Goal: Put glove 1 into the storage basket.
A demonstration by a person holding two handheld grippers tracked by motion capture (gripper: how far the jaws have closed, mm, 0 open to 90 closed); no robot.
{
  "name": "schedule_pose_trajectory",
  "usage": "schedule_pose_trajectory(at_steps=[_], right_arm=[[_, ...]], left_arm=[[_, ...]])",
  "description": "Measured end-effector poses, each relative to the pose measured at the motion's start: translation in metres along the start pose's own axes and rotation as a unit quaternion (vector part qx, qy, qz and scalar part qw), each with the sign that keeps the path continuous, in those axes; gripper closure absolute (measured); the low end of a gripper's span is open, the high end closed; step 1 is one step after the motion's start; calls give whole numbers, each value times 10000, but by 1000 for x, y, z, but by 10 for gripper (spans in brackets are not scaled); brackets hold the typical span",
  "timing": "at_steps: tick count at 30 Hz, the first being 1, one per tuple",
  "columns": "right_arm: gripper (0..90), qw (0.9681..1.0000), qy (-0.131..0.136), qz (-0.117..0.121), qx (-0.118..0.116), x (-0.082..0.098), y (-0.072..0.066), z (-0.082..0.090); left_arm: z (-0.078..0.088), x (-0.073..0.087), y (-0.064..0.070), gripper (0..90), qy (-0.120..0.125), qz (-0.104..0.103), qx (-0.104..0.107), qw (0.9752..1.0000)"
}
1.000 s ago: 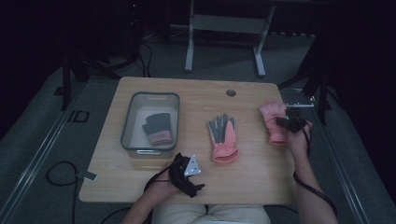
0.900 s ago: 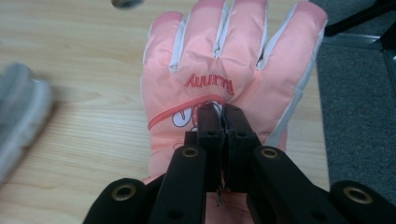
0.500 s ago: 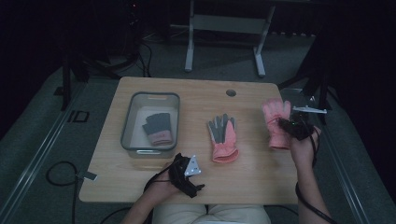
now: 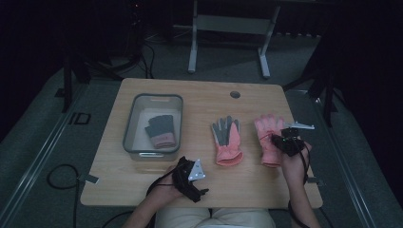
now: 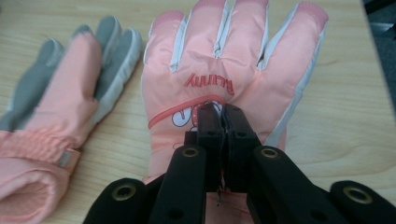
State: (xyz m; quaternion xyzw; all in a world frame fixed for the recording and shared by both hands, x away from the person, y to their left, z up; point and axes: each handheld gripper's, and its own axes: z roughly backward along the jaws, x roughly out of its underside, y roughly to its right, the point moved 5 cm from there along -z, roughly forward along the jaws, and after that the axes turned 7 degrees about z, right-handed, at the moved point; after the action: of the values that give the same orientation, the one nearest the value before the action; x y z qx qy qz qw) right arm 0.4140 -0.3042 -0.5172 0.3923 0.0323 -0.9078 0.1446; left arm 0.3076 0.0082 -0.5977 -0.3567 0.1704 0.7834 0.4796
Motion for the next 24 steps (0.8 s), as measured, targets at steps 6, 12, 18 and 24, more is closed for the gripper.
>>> schedule_pose_trajectory(at_steps=[6, 12, 18, 24], right_arm=[[870, 9996, -222, -80, 125, 12, 3, -28], [849, 9996, -233, -162, 59, 19, 9, -40], [763, 10000, 73, 4, 24, 11, 16, -23], [720, 9987, 177, 433, -214, 3, 18, -15]], left_arm=[[0, 0, 0, 3, 9, 1, 21, 10000], [0, 0, 0, 3, -3, 9, 23, 10000], [0, 0, 0, 3, 6, 30, 31, 10000], [0, 1, -1, 3, 12, 48, 54, 10000]])
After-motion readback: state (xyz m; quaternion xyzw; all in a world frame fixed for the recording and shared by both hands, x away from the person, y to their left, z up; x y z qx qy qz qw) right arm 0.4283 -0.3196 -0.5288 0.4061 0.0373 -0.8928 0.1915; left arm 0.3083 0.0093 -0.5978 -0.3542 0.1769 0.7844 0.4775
